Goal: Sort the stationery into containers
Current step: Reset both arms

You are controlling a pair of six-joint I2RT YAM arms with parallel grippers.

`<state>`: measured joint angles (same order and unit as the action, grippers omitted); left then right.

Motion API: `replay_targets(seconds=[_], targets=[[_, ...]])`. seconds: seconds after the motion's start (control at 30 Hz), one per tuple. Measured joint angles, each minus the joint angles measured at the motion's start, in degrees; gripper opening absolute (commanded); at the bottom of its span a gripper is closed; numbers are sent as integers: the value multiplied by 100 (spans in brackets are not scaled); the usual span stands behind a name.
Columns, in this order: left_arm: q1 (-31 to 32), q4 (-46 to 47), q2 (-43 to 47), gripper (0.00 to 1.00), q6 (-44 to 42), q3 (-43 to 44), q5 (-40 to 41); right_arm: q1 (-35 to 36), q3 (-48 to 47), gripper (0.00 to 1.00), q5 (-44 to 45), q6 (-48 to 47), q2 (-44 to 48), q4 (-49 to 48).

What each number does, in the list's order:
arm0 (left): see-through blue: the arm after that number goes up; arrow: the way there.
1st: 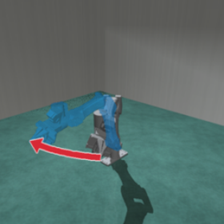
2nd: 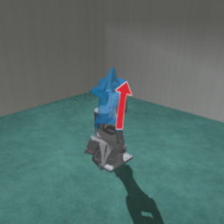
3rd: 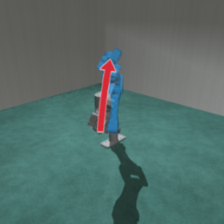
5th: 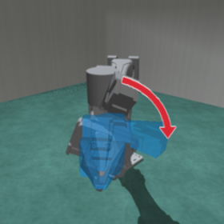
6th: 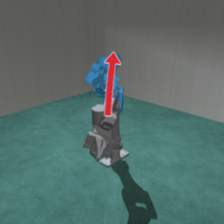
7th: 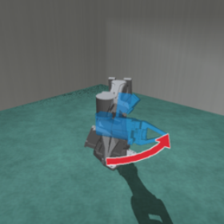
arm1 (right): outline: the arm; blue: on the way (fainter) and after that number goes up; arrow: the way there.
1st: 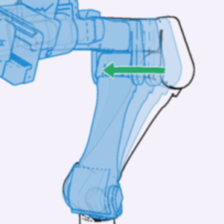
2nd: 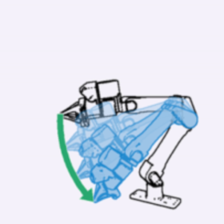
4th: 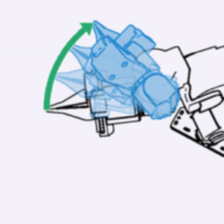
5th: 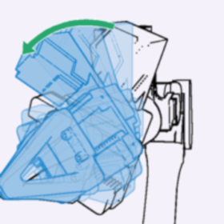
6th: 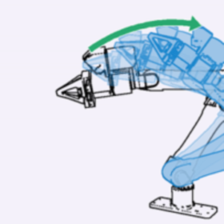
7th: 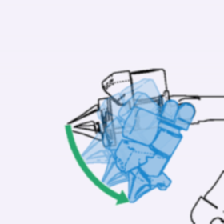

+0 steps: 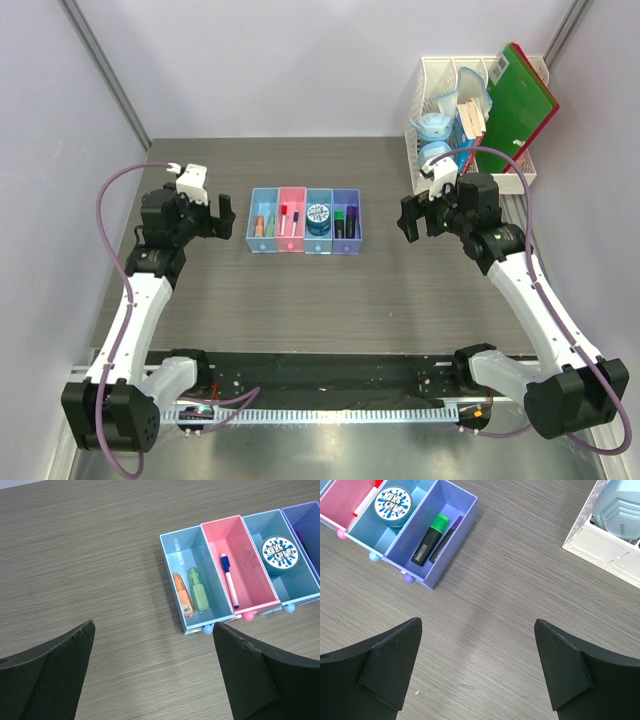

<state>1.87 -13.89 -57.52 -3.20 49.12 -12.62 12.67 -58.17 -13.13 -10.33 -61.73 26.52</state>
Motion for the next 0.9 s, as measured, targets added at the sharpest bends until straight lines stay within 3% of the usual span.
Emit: replay_targets(seconds=[0.9], targets=[[-66,44,0,100,31,-33,-214,0,2,99,9,2,0,-46]])
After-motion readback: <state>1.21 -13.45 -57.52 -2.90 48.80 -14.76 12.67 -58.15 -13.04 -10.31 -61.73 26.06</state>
